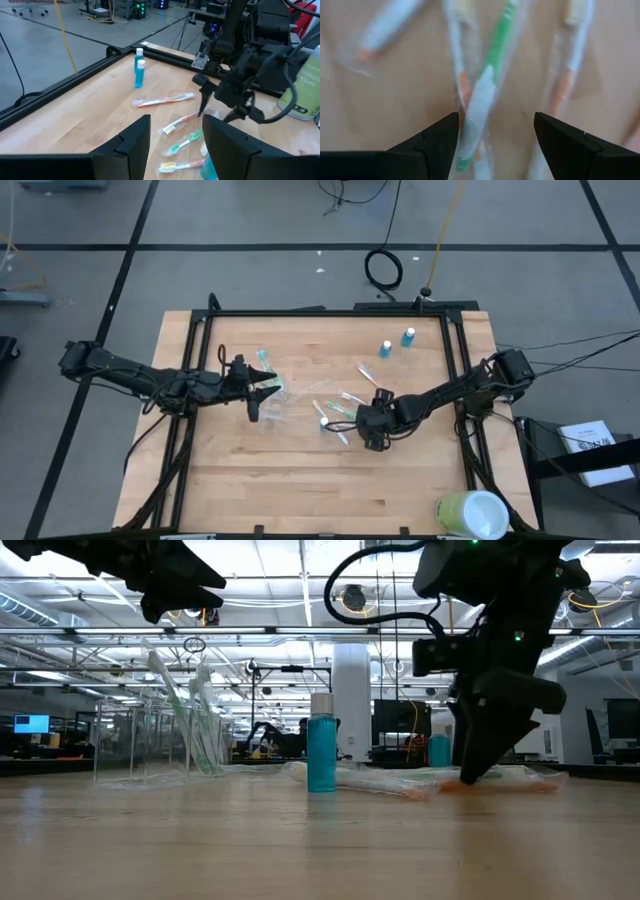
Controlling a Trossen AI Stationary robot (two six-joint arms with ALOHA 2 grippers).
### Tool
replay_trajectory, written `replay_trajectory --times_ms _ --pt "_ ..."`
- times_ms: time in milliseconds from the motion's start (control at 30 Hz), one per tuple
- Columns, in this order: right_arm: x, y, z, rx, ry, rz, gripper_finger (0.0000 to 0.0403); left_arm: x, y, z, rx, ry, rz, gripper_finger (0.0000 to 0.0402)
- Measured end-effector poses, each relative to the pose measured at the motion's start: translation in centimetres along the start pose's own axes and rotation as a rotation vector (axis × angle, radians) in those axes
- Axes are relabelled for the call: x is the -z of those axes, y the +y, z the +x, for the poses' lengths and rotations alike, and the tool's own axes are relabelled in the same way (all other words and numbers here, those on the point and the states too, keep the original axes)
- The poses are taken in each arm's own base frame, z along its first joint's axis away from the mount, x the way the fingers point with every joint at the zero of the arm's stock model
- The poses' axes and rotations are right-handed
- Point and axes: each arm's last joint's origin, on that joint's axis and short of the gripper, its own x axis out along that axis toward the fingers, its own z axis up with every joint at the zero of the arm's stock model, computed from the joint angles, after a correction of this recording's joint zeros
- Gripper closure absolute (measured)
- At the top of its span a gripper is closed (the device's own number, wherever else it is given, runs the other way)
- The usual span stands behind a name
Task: Pick & Place toothbrushing station
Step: Put the green toothbrush into the top section of the transparent organizer
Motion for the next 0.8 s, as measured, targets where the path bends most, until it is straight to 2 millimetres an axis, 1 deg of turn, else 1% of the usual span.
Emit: replay_trajectory --times_ms 167,400,467,633,800 --pt "-0.2 -0.5 -0.3 0.000 0.002 0.026 0.0151 0.0 0.0 0.0 -0.001 -0.001 0.004 0.0220" --pt "-1.5 -0.4 -0.7 -0.049 -0.123 0.023 0.0151 0.0 0.0 0.0 -0.003 -0.002 0.003 0.0220" --pt "-1.8 -0.3 -0.5 -0.056 -0.144 0.017 0.0151 0.0 0.0 0.0 -0.002 -0.002 0.003 0.0220" --pt "-1.8 -0.8 0.5 -0.033 -0.114 0.018 0.0151 0.0 0.0 0.0 -0.003 -0.001 -0.001 0.0220" --pt "-1.2 -1.7 1.2 -0.012 -0.090 0.036 0.0152 0.0 0.0 0.0 -0.003 -0.002 -0.002 0.0220"
